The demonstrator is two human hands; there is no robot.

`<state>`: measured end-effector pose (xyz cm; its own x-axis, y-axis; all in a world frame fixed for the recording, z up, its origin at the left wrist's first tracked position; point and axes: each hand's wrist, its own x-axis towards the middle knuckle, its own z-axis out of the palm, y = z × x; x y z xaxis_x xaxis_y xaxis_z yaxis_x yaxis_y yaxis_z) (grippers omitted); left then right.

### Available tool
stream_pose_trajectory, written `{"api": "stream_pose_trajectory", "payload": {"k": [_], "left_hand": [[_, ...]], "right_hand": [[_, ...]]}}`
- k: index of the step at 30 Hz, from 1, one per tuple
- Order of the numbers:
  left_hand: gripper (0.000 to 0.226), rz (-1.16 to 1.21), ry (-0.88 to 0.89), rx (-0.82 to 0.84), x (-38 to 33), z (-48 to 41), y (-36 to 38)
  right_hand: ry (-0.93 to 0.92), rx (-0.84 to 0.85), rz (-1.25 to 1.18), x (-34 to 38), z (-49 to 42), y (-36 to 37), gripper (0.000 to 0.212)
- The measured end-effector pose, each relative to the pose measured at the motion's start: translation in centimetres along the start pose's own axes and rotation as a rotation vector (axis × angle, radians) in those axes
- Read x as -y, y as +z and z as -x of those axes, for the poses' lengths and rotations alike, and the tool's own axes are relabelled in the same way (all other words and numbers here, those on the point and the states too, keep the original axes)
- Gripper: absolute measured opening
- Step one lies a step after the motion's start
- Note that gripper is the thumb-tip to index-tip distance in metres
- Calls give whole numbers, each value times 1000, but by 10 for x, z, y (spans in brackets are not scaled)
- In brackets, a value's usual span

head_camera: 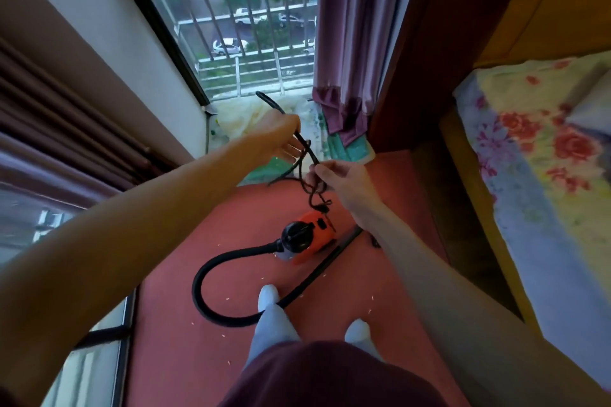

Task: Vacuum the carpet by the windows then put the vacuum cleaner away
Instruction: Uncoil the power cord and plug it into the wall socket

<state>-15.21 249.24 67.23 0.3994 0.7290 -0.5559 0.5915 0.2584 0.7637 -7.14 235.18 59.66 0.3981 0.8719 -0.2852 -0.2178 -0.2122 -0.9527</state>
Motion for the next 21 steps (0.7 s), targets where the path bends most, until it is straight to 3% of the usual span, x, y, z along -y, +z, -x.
{"api": "stream_pose_trajectory", "payload": {"k": [3,6,9,12,16,19,21], "left_hand": [[13,53,17,-44,-7,11,13],[9,266,-61,20,-8,24,18],[20,401,-106,128,-5,27,12],[25,338,-116,244,-1,23,-4],[24,292,-134,223,-10,13,-28],[23,525,-136,199,-25,7,-37],[27,698,-179,223,-34,2,-33]], "right_hand": [[-37,11,-14,7,7,-21,14],[-32,19,-60,14,8,-34,17],[0,0,-91,19,4,-41,18],[13,-50,-81,21,-2,-43,19],[88,-249,-119,16,-10,-48,23],[124,-237,364,3,-21,-54,19],[161,-194,596,1,-21,-50,29]]}}
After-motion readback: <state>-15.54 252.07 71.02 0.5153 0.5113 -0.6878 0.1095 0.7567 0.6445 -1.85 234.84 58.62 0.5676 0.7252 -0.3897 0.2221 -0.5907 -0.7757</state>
